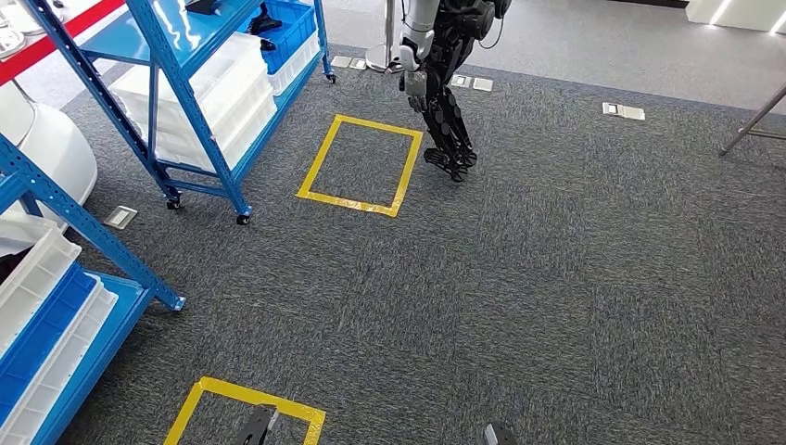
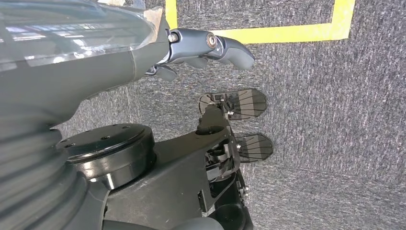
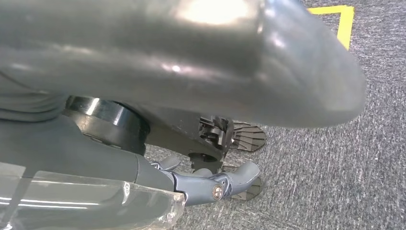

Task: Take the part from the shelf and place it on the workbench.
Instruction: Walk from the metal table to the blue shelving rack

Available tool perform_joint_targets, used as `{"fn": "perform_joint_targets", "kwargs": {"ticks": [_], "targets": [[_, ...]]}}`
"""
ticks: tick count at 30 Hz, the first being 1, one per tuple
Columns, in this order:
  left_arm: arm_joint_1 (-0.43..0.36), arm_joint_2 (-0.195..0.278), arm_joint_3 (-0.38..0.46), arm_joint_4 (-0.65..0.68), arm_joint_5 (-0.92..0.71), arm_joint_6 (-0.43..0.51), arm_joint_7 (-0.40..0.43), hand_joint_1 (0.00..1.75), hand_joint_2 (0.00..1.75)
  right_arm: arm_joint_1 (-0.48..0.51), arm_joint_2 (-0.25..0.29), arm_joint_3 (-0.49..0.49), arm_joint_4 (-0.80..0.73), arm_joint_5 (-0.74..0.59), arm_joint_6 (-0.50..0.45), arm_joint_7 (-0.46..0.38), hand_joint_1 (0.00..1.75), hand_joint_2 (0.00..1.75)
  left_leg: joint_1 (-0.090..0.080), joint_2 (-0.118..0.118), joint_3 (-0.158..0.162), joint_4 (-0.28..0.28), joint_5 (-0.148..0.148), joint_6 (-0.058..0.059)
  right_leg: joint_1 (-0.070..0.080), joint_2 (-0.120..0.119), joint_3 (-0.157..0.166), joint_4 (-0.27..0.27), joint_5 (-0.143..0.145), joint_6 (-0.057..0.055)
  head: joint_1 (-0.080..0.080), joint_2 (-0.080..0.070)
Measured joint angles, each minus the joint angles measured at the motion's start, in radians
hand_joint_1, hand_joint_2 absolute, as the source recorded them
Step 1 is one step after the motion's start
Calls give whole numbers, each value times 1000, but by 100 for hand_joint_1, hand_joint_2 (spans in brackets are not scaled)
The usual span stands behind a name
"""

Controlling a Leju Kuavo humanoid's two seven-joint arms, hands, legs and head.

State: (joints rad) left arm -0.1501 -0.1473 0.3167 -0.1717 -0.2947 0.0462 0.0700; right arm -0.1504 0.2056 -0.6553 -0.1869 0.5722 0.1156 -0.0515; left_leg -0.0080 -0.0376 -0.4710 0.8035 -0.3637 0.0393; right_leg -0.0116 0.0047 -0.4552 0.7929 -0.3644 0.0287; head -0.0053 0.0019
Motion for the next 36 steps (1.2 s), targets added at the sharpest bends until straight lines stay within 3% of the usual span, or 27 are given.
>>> {"fn": "perform_joint_targets", "kwargs": {"ticks": [20, 36], "targets": [[-3, 0, 3, 0, -6, -6, -4, 0, 175, -22, 5, 70, -1, 2, 9, 42, 0, 0, 0, 0, -2, 3, 0, 0, 0, 0, -3, 4, 0, 0, 0, 0], [-31, 0, 1, 0, -58, -28, 38, 0, 175, -25, 8, 111, -9, -96, -25, 80, 0, 0, 0, 0, 10, -9, 1, 1, 0, 0, 5, -10, 1, 0, 0, 0]]}}
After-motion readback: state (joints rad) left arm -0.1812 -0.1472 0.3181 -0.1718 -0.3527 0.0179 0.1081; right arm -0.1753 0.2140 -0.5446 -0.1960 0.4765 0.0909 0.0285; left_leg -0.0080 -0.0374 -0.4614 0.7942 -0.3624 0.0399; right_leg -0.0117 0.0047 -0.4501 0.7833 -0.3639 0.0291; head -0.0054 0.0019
